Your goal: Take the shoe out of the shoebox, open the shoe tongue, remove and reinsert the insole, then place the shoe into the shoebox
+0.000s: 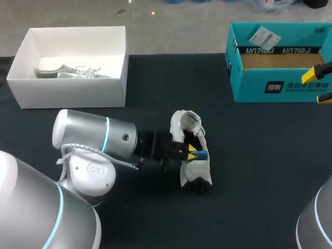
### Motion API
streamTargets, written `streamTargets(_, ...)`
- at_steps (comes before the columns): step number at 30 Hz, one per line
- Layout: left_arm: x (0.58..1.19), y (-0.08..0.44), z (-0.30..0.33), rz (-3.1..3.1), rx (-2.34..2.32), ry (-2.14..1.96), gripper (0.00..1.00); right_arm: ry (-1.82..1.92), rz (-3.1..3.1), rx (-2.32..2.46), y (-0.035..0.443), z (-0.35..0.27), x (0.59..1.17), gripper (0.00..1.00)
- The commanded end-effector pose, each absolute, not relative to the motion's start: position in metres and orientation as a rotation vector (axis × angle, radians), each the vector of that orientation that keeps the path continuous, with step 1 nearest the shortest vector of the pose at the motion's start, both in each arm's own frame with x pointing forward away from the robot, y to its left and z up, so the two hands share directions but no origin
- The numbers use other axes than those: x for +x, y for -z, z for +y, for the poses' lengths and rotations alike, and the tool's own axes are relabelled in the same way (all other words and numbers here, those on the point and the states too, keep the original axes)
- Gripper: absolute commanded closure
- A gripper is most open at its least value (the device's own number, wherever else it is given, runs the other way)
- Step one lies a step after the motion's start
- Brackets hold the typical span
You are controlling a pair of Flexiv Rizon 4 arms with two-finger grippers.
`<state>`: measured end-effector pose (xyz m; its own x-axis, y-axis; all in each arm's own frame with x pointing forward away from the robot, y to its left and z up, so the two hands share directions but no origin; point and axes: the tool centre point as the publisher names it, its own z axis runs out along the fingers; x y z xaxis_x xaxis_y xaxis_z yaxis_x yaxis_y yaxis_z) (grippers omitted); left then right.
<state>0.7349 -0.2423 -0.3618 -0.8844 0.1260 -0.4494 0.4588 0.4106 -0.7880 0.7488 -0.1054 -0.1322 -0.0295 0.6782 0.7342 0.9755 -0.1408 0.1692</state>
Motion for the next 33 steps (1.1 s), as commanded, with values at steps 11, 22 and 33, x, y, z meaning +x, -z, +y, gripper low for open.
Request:
streamTargets(11,0.733,0.348,-0.237,2.33,0.51,1.439,0.29,0.993,-1.731,-1.854,0.132,-0.105,0.749,0.0)
streamTargets(22,0.724,0.339,-0.233,2.322,0.525,1.415,1.0,0.993,-1.731,-1.854,0.132,-0.105,0.749,0.0)
streamTargets(33,0.727,0.357,-0.246,2.375,0.555,1.457,1.0,0.993,-1.731,-1.854,0.132,-0.105,0.749,0.0)
